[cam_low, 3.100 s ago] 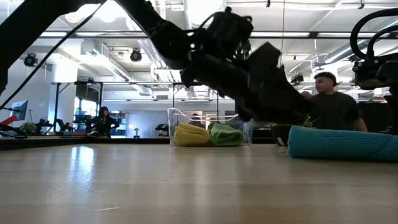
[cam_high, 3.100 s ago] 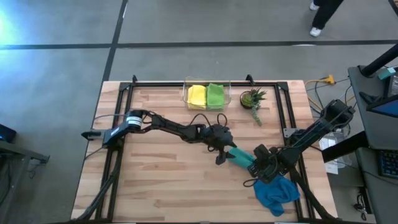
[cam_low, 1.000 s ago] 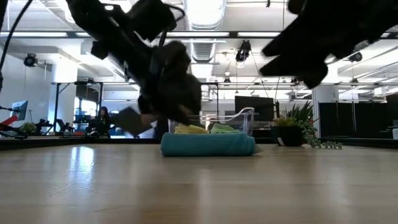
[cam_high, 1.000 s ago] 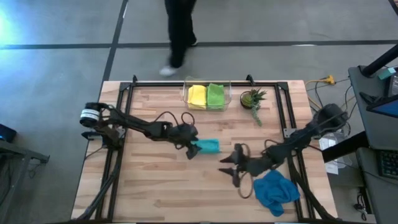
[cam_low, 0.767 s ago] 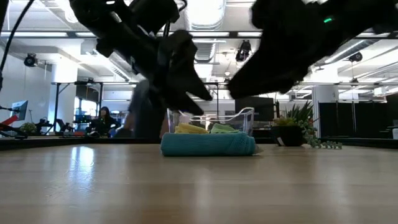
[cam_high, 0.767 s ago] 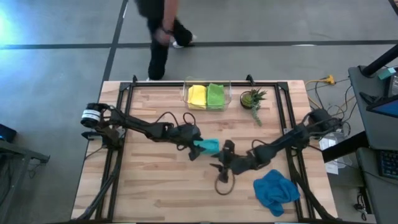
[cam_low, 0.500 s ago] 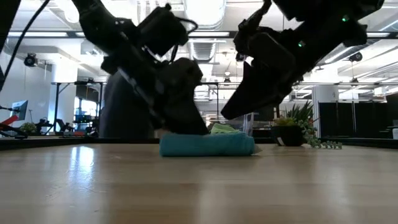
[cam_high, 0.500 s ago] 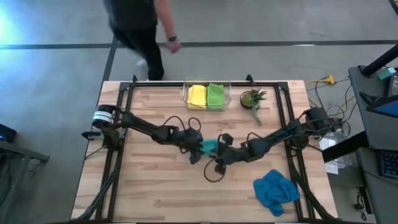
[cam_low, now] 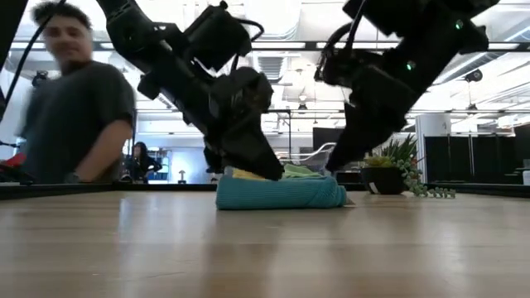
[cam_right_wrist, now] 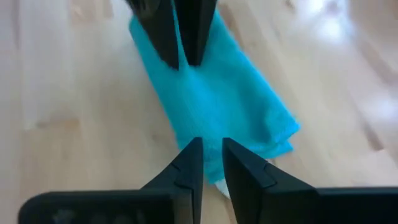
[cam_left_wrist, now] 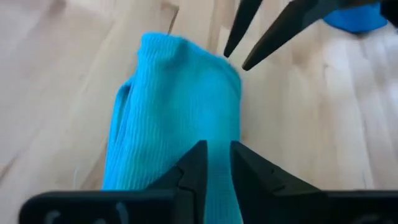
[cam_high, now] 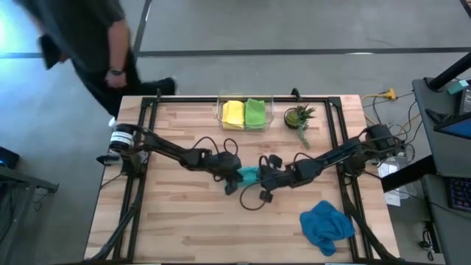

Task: Fold microfiber towels
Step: Put the light blue microfiber towel into the transparent bin

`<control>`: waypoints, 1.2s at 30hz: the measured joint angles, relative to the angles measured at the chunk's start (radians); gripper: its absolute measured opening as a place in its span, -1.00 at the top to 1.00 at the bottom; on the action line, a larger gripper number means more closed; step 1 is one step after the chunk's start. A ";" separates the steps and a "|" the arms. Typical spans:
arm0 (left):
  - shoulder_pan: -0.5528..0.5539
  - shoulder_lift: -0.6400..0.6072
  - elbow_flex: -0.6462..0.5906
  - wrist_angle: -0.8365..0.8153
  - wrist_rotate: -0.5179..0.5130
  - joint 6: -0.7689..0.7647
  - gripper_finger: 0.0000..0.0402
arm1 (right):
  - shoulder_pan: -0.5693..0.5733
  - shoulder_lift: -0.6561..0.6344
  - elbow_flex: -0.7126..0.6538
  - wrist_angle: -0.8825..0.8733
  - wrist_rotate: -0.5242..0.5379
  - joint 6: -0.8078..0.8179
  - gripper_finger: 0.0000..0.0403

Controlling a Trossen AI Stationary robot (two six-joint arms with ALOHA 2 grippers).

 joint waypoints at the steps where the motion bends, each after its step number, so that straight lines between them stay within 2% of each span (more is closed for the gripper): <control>1: 0.000 -0.010 0.000 -0.002 0.000 0.017 0.71 | -0.001 -0.012 0.000 0.005 0.001 0.000 0.73; 6: 0.000 -0.080 -0.006 0.012 0.006 0.055 0.50 | 0.000 -0.079 -0.012 -0.003 0.001 0.024 0.70; 9: 0.000 -0.134 -0.034 -0.045 0.007 0.037 0.34 | 0.005 -0.125 -0.039 -0.040 -0.005 0.124 0.66; 14: -0.001 -0.229 -0.151 -0.144 0.008 -0.044 0.14 | 0.047 -0.216 -0.118 0.010 -0.022 0.375 0.56; 19: -0.001 -0.287 -0.300 -0.059 -0.018 -0.150 0.08 | 0.080 -0.241 -0.210 0.232 -0.025 0.763 0.45; 22: 0.000 -0.287 -0.352 0.027 -0.051 -0.186 0.08 | 0.082 -0.199 -0.214 0.280 -0.031 0.875 0.40; 26: 0.000 -0.259 -0.356 0.029 -0.131 -0.201 0.08 | 0.081 -0.120 -0.166 0.277 -0.083 0.916 0.41; 32: 0.000 -0.210 -0.339 0.035 -0.266 -0.202 0.08 | 0.081 -0.004 -0.087 0.242 -0.109 0.933 0.56; 36: 0.000 -0.173 -0.327 0.055 -0.287 -0.207 0.08 | 0.070 0.045 -0.055 0.175 -0.126 0.941 0.68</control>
